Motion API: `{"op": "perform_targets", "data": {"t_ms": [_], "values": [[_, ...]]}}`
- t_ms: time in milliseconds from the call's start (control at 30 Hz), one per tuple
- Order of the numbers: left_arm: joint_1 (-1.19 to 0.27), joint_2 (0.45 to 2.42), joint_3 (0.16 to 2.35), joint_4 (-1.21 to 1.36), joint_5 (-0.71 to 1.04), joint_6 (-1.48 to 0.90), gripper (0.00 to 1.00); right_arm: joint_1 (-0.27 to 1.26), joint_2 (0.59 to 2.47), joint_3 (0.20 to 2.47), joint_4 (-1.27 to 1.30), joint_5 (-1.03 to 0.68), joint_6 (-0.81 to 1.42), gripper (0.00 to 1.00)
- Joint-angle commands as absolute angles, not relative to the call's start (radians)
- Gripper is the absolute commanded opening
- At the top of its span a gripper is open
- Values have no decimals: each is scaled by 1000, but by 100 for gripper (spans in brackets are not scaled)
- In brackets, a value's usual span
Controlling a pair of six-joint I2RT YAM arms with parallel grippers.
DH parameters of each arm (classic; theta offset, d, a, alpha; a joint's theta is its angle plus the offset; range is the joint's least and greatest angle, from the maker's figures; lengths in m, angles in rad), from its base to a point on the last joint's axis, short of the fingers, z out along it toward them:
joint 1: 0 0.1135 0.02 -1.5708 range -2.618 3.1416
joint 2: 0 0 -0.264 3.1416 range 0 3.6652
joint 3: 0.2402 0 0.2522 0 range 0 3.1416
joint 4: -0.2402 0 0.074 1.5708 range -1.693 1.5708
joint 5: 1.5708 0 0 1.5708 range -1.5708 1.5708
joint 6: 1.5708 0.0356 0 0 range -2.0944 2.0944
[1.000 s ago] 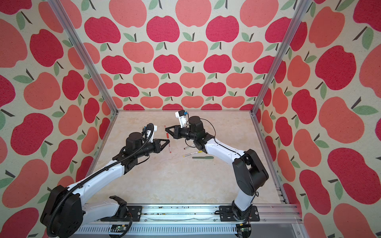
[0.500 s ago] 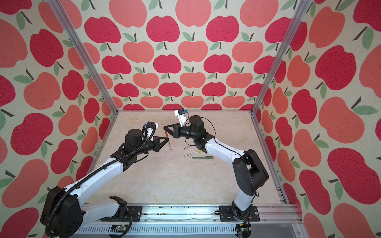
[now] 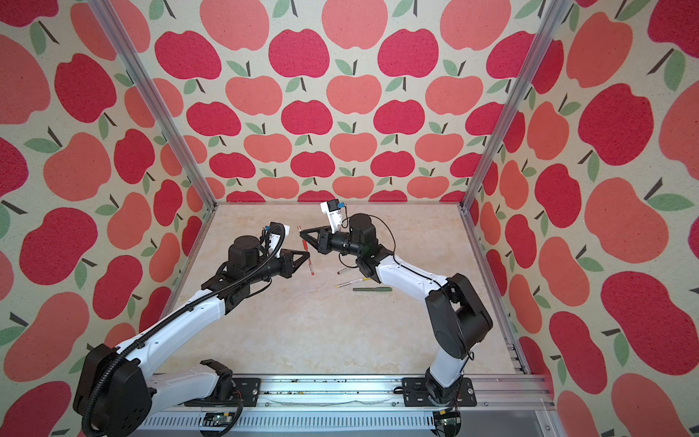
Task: Insert the pens into the pen caps
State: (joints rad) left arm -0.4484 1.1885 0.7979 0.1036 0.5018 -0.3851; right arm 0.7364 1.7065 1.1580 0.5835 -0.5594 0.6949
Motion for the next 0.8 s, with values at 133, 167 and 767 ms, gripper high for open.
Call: {"op": "perform_targets", "data": {"t_ms": [133,167,767], "values": [[-449,1158,873,170,515,-316,0,747,1736,1095,628,-626,676,18],[-449,1161,876,164,522,-309,0,746,1735,1097,632,-627,675,19],[-453,1155,880,103,546,-238,0,700,1616,1132,570,-606,595,41]]}}
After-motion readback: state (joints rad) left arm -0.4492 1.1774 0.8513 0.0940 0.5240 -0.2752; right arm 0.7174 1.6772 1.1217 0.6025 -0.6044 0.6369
